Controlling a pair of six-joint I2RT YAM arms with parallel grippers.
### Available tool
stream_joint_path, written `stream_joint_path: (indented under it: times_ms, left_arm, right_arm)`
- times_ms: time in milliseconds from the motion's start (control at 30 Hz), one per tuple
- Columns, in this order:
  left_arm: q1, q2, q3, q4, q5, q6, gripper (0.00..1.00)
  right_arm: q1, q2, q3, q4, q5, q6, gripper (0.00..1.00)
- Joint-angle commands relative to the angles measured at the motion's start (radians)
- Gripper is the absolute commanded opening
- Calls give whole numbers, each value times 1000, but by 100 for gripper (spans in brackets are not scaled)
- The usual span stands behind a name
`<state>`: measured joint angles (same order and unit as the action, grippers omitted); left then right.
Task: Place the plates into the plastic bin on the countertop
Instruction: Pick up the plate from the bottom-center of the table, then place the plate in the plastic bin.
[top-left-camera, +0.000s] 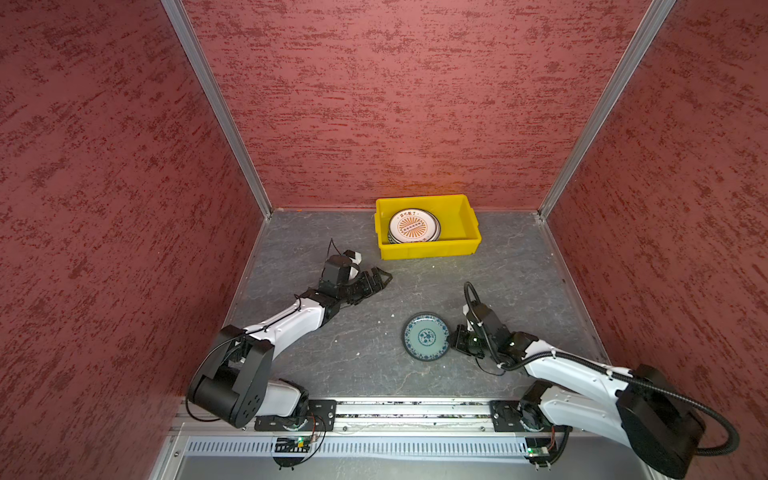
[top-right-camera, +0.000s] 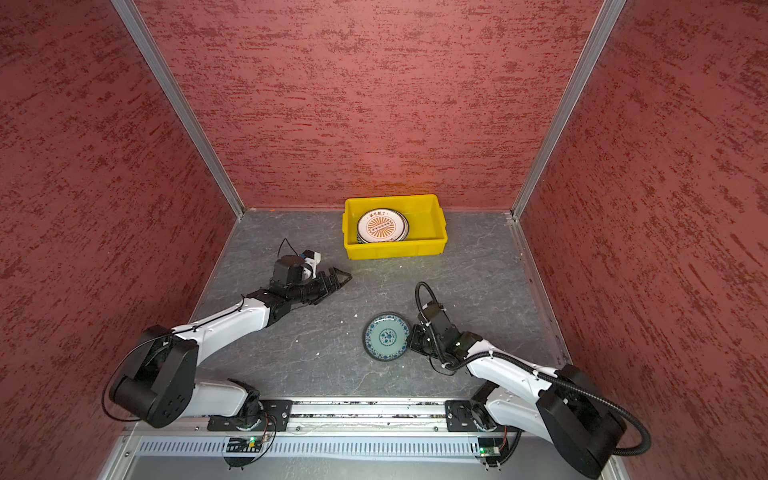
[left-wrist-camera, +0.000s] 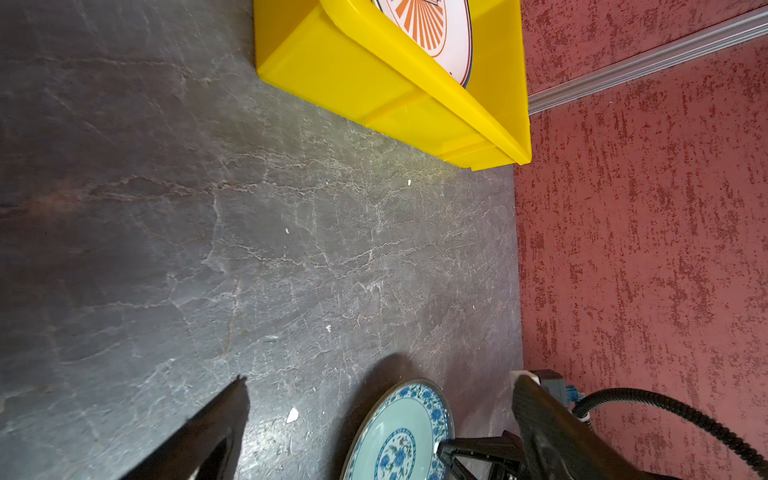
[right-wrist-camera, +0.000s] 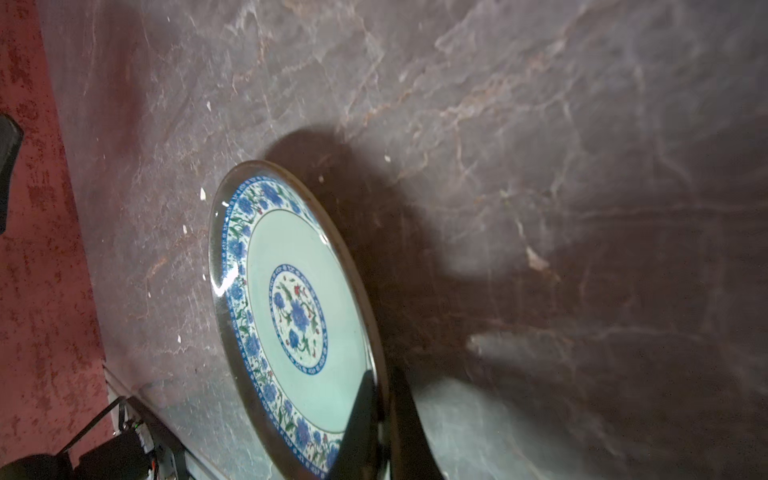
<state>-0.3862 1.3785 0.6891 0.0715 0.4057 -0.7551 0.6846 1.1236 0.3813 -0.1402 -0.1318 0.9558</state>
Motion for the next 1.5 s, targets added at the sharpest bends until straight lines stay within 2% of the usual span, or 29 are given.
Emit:
stream_joint_path:
  times_ms: [0,367,600,867,1133,1267,1467]
  left_arm:
    - [10,-43,-13,-23,-27,42,99]
    - [78,-123,-42,-80,-28,72,99]
    - [139,-200,-71,-112,-25,78,99]
    - [194,-236,-98,-96,-11,80,99]
    - [223,-265,-139,-74,-1,97,99]
    - [240,-294,-153,-86,-15,115,99]
    - [258,-345,-166,-118,-61,154,100]
  right_arm:
    - [-10,46,90,79,97,5,0]
    - [-70,204,302,129,122,-78,0]
    - [-75,227,492,9,244,-180,0]
    - [-124,324,725,-15,274,-283,0]
    - [-220,622,1072,-30,319,-385,0]
    - [-258,793,1272,-118,312,-393,0]
    - [-299,939,1417,-144,258,-365,0]
